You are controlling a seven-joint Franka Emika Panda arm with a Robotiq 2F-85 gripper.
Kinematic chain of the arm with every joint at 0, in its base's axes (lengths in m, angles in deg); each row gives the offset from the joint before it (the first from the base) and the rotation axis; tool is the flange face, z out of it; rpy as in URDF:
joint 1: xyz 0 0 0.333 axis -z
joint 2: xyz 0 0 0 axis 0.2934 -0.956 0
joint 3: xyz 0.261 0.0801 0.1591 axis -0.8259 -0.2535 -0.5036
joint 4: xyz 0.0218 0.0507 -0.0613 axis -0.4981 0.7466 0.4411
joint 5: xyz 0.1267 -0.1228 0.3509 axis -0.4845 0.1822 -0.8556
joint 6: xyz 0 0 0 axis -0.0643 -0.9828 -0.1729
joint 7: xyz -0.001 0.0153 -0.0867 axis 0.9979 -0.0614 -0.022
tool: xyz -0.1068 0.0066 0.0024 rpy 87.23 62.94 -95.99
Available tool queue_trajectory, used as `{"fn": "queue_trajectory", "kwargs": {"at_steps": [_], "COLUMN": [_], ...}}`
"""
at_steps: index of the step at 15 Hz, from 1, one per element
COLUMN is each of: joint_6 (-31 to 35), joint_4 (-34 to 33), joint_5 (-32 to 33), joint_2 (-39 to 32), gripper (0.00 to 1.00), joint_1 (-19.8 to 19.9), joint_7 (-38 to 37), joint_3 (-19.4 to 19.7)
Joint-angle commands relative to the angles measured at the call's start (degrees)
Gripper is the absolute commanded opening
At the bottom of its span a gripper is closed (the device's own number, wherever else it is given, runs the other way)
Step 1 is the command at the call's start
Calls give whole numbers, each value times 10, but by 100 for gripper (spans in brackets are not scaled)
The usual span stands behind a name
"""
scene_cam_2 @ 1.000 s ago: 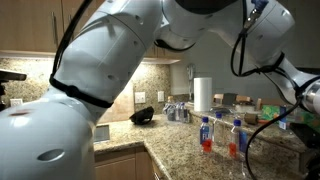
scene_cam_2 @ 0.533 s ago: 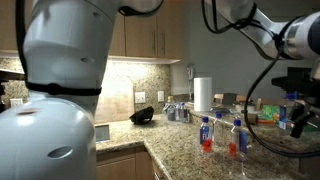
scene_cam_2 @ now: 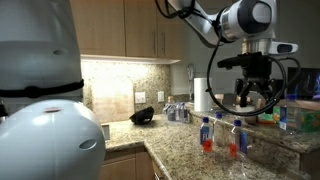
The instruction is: Throw the four bottles on the right into the bin on the floor
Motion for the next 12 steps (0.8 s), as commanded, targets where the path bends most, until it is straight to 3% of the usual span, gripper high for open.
{"fn": "queue_trajectory", "kwargs": {"at_steps": [1,7,12], "joint_6": [3,8,3], "joint_4": [7,15,-33], "joint_5": [5,8,4], "joint_2": [7,13,-18], "gripper": [100,100,100], "joint_1": [-1,0,-6], "joint_7": [1,1,-5], "joint_3": [-5,-3,-9]}}
